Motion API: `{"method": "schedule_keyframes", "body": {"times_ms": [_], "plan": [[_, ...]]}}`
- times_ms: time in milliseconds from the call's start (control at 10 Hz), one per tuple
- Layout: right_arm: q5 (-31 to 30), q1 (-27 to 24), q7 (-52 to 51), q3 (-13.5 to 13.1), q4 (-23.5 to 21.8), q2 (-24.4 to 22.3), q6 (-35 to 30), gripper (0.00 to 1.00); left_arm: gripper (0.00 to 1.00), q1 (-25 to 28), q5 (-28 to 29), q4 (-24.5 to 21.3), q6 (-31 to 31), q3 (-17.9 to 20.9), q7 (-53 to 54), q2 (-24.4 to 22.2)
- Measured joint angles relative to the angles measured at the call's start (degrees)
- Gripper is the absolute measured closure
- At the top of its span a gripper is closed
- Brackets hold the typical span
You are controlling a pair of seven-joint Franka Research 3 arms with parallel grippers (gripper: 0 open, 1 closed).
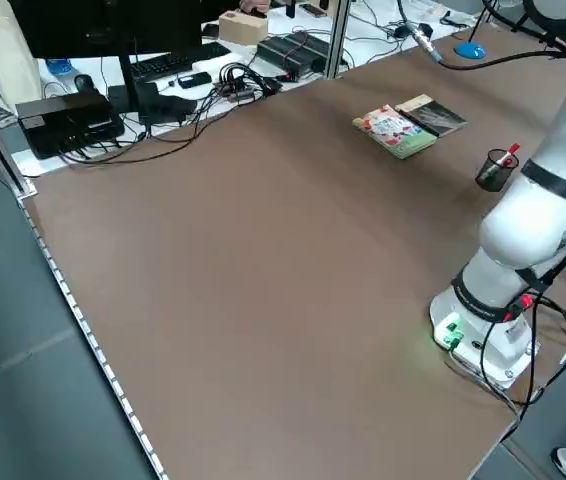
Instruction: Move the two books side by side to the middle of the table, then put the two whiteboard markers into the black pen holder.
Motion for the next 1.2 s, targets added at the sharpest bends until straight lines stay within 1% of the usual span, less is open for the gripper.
{"method": "schedule_keyframes", "body": {"times_ms": [100,200,300,500,600,700,800,900,1000,1100,1200], "plan": [[-0.99,-0.40,4.32,1.08,0.29,0.06,1.77,0.01,0.01,0.16,0.00,0.02,0.01,0.04,0.00,0.00],[-2.61,-3.05,6.97,5.23,0.78,0.05,4.82,0.01,0.00,0.25,-0.01,0.03,0.03,0.10,0.00,-0.01],[-5.18,-9.42,10.98,13.58,2.12,0.14,6.46,0.01,0.01,0.26,-0.03,0.06,0.04,0.14,0.00,-0.02],[-11.70,-26.48,19.81,33.57,4.58,0.17,6.91,0.01,0.01,0.26,-0.06,0.10,0.04,0.16,0.00,-0.05],[-14.50,-35.01,23.00,43.56,5.46,-0.51,6.89,0.01,0.01,0.27,-0.08,0.11,0.04,0.16,0.00,-0.05],[-16.40,-43.03,25.92,52.97,5.87,-2.00,6.36,0.01,0.01,0.27,-0.09,0.11,0.04,0.16,0.00,-0.06],[-17.19,-49.18,27.61,59.68,5.83,-3.97,5.03,0.01,0.01,0.27,-0.09,0.12,0.05,0.17,0.00,-0.06],[-17.36,-52.85,28.18,63.14,5.46,-6.34,3.66,0.01,0.01,0.28,-0.09,0.12,0.05,0.17,0.00,-0.05],[-17.38,-54.22,28.33,64.13,4.49,-8.89,2.92,0.01,0.01,0.28,-0.09,0.13,0.05,0.17,0.00,-0.05],[-17.48,-54.48,28.43,64.27,3.36,-10.93,2.71,0.01,0.01,0.31,-0.09,0.12,0.05,0.18,0.00,-0.05],[-17.63,-54.48,28.51,64.33,2.54,-11.96,2.71,0.01,0.01,0.38,-0.09,0.12,0.05,0.21,0.00,-0.05]]}}
